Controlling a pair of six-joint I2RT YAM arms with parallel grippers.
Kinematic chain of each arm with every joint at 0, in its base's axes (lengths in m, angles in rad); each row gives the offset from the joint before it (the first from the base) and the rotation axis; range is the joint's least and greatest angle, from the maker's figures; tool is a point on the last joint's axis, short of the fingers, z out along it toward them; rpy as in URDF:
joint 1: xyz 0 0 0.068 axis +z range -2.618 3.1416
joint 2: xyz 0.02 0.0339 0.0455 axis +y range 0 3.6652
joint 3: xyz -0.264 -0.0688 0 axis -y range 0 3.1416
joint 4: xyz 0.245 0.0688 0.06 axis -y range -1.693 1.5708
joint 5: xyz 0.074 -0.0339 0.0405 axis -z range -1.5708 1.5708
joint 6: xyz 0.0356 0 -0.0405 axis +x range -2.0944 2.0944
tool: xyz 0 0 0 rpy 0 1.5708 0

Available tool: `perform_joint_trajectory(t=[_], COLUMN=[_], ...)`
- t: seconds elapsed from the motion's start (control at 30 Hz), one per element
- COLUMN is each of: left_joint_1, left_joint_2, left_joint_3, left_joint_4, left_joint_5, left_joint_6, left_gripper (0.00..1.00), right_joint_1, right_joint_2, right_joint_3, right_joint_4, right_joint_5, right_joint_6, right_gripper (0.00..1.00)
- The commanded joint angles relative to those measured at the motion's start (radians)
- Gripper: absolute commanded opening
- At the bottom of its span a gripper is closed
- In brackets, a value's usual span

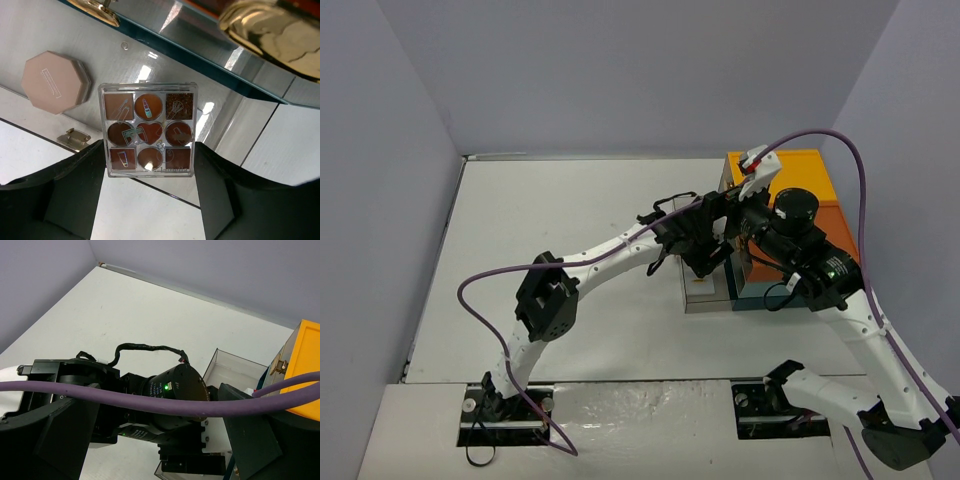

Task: Organize the makeup

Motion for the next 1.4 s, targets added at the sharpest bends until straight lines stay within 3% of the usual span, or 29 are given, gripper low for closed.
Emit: perform_joint_trajectory(t=[0.0, 0.1, 0.23, 0.37, 0.53, 0.73, 1.03, 1.2, 1.37], left_joint_1=[-0.015, -0.015, -0.011, 0.025, 0.147, 0.368, 0.712, 0.798, 0.810], left_joint_2=[-0.047, -0.069, -0.107, -0.191, -0.360, -0.568, -0.841, -0.983, -1.063], left_joint_3=[0.034, 0.012, -0.024, -0.097, -0.264, -0.551, -0.874, -0.952, -1.016], left_joint_4=[0.047, 0.069, 0.107, 0.165, 0.248, 0.257, 0.141, 0.114, 0.155], left_joint_5=[-0.022, -0.040, -0.093, -0.136, -0.171, -0.250, -0.283, -0.323, -0.367], left_joint_6=[0.067, 0.055, 0.023, -0.080, -0.261, -0.398, -0.415, -0.366, -0.364], left_gripper=[0.75, 0.90, 0.97, 0.97, 0.97, 0.97, 0.97, 0.97, 0.97], right_joint_1=[0.006, 0.005, 0.005, 0.007, 0.005, 0.012, 0.059, 0.086, 0.079], right_joint_2=[0.003, 0.007, 0.018, 0.049, 0.112, 0.252, 0.534, 0.714, 0.880], right_joint_3=[0.053, 0.060, 0.070, 0.102, 0.167, 0.213, 0.197, 0.196, 0.196], right_joint_4=[0.106, 0.107, 0.105, 0.093, 0.073, 0.062, 0.074, 0.105, 0.118], right_joint_5=[-0.012, -0.015, -0.019, -0.027, -0.027, -0.016, 0.032, 0.115, 0.221], right_joint_6=[0.013, 0.014, 0.019, 0.025, 0.033, 0.056, 0.110, 0.177, 0.250], right_gripper=[1.00, 1.00, 1.00, 1.00, 1.00, 1.00, 1.00, 1.00, 1.00])
